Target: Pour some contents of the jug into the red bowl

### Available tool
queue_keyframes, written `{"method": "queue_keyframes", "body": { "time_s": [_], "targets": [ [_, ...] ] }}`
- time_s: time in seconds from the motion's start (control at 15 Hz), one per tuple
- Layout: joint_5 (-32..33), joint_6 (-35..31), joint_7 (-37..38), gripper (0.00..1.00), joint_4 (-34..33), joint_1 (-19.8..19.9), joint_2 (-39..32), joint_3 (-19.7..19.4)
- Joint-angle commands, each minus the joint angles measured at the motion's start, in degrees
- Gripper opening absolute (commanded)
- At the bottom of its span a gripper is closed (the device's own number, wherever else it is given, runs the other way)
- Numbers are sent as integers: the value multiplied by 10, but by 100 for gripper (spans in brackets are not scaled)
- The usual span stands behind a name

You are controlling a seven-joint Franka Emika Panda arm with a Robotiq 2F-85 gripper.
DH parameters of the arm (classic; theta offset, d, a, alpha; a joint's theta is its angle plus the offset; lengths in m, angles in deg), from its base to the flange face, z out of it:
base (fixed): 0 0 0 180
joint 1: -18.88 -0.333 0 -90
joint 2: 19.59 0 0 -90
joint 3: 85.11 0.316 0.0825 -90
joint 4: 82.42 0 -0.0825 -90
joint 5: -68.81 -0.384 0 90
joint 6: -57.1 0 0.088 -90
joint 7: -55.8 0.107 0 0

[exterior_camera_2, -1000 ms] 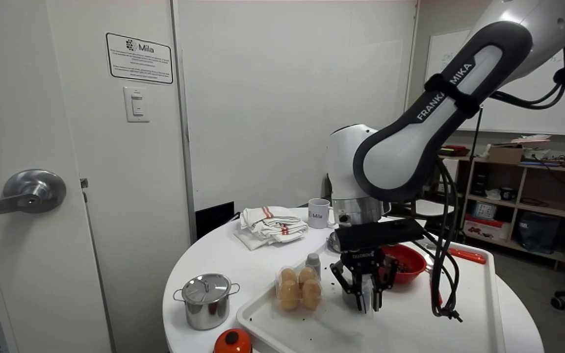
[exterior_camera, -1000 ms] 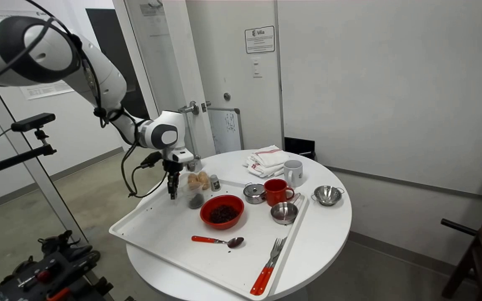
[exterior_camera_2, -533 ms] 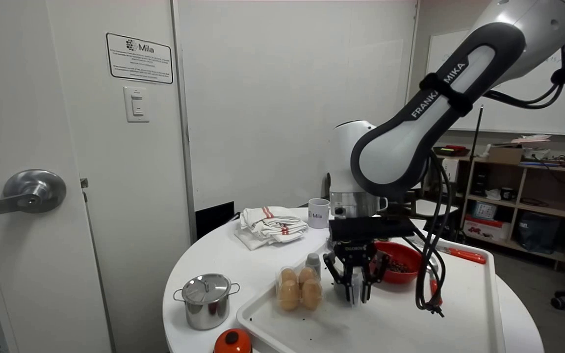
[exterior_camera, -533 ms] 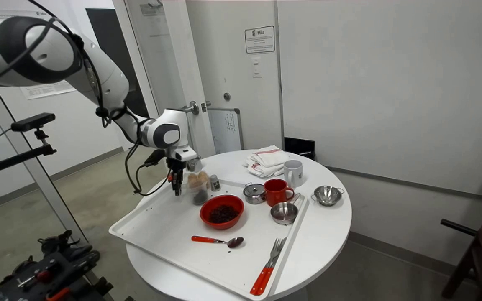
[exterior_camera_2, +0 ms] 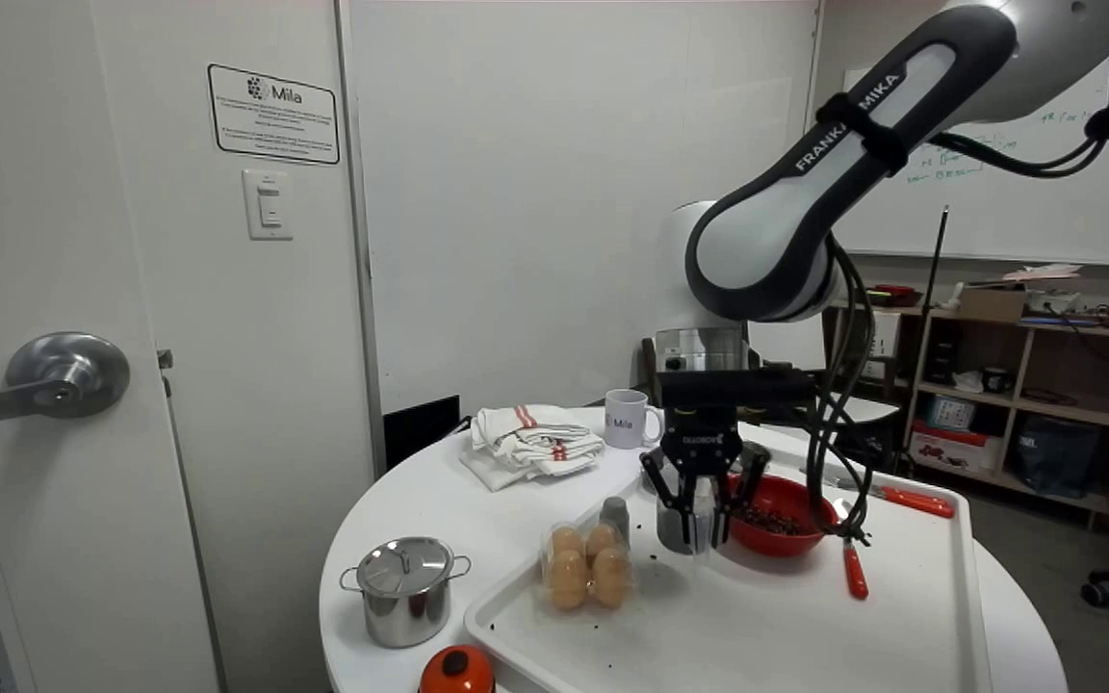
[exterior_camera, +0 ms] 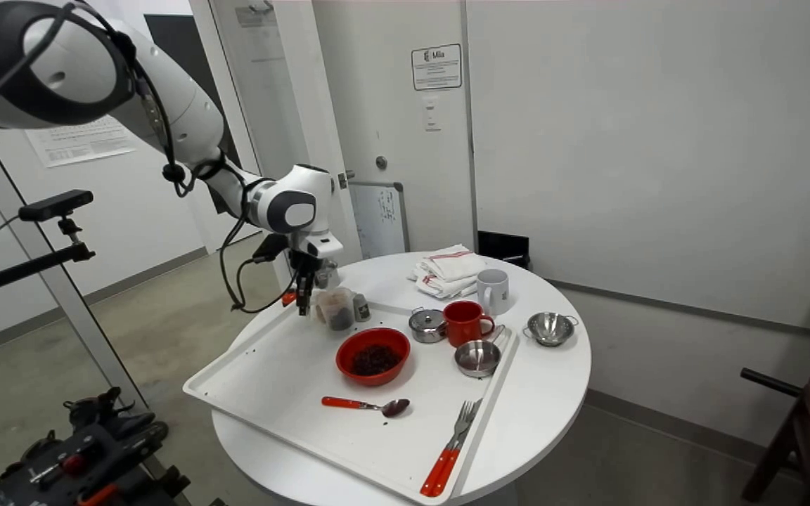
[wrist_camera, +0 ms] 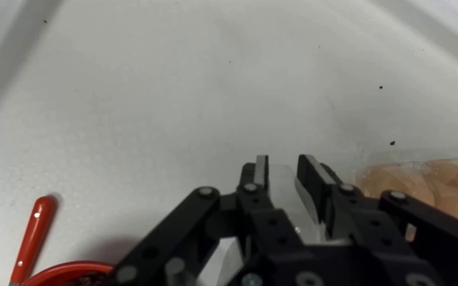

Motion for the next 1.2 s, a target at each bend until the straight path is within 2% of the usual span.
{"method": "queue_keyframes", "body": {
  "time_s": [0.0,0.2,0.6,0.87,1.13],
  "targets": [
    [-36,96,-107,10,-29,44,5,28],
    [-57,173,-161,10,-56,59,-2,24],
    [-82,171,-151,10,-28,61,26,-3],
    [-91,154,-163,10,29,67,65,-12],
    [-103,122,-191,10,125,69,135,-18]
  ]
}}
